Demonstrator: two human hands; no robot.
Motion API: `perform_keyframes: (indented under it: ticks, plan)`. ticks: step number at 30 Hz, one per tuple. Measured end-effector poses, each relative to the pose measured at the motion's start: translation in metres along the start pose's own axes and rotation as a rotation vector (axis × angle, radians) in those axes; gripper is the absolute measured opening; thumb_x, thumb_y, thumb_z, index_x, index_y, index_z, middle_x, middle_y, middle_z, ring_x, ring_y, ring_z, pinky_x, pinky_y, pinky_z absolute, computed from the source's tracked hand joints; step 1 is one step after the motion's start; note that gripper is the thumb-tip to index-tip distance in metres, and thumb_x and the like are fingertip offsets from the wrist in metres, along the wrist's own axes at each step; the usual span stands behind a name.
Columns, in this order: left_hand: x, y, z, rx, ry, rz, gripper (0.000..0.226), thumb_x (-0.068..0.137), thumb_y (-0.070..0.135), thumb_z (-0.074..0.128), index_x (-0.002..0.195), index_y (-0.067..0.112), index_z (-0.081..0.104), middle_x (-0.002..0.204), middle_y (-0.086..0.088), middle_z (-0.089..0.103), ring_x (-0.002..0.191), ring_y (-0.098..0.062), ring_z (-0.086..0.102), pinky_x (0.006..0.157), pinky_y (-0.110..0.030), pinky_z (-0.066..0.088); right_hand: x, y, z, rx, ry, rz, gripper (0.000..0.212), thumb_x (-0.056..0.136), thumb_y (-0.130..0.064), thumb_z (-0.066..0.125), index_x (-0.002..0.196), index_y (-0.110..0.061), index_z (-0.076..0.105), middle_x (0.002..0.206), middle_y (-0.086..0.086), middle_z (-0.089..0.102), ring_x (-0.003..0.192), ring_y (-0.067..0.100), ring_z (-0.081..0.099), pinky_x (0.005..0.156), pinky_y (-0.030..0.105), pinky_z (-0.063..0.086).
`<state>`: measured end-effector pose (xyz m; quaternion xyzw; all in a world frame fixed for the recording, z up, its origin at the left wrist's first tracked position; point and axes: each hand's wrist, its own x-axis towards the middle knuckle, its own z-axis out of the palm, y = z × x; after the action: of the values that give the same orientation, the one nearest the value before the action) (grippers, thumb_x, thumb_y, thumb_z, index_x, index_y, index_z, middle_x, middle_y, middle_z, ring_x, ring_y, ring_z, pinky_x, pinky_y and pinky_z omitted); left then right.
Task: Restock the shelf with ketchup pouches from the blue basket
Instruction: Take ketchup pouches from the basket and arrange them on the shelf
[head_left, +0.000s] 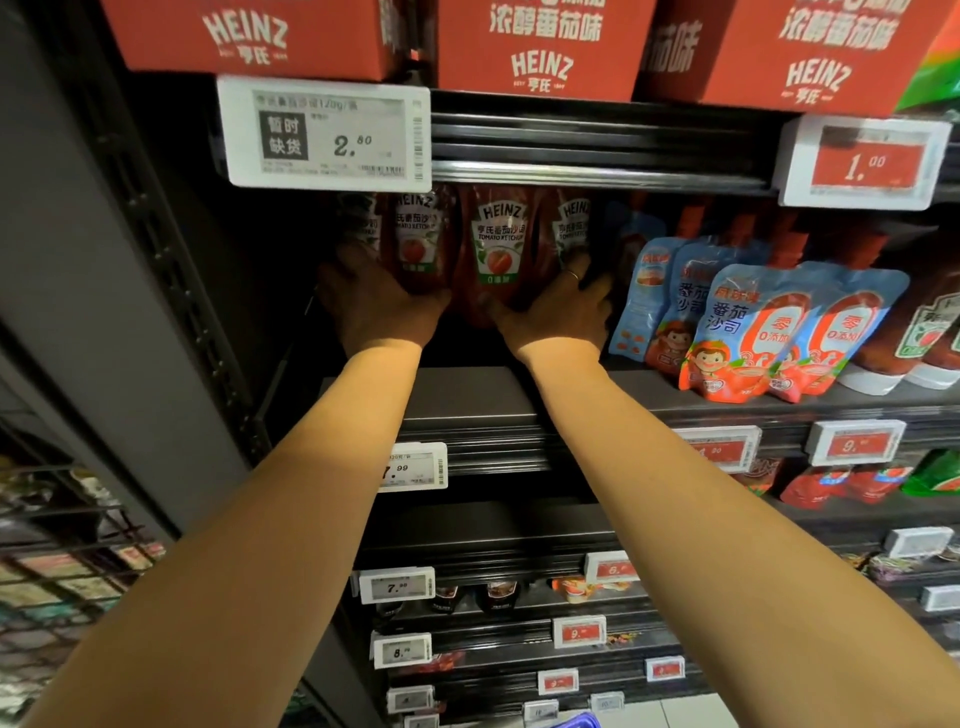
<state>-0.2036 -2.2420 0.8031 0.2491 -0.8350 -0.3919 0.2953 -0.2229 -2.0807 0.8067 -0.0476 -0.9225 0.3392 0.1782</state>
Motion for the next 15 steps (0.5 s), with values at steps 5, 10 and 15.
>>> perform_keyframes:
  ticks: [5, 10, 15]
  plan:
    - [0.0069, -0.0049, 0.0013, -0.018, 0.012, 0.034, 0.125, 0.064, 0.046, 0.088, 0.155, 0.005, 0.013, 0.158, -0.028, 0.020, 0.146, -0.047, 0.022, 0.118, -0.053, 0.028, 0.0080, 0.0009, 0.0014, 0.002, -0.022, 0.001, 0.122, 0.072, -0.066, 0.076, 0.157, -0.013, 0.005, 0.157, 0.023, 0.019, 0.142, 0.044, 0.029, 0.109, 0.053, 0.036]
    - [0.0045, -0.0032, 0.0002, 0.023, 0.024, 0.055, 0.113, 0.063, 0.044, 0.088, 0.149, 0.005, 0.025, 0.150, -0.026, 0.033, 0.139, -0.045, 0.035, 0.112, -0.049, 0.039, 0.0065, 0.0008, -0.0005, -0.002, -0.016, 0.006, 0.120, 0.074, -0.063, 0.076, 0.157, -0.012, 0.006, 0.156, 0.024, 0.020, 0.142, 0.043, 0.030, 0.111, 0.050, 0.035]
    - [0.0042, -0.0028, 0.0003, 0.105, -0.004, 0.020, 0.116, 0.060, 0.045, 0.091, 0.148, 0.008, 0.025, 0.149, -0.026, 0.034, 0.137, -0.044, 0.040, 0.106, -0.048, 0.044, 0.0012, 0.0040, 0.0010, -0.002, -0.020, -0.011, 0.127, 0.066, -0.066, 0.079, 0.157, -0.016, 0.006, 0.153, 0.023, 0.020, 0.141, 0.045, 0.028, 0.111, 0.053, 0.035]
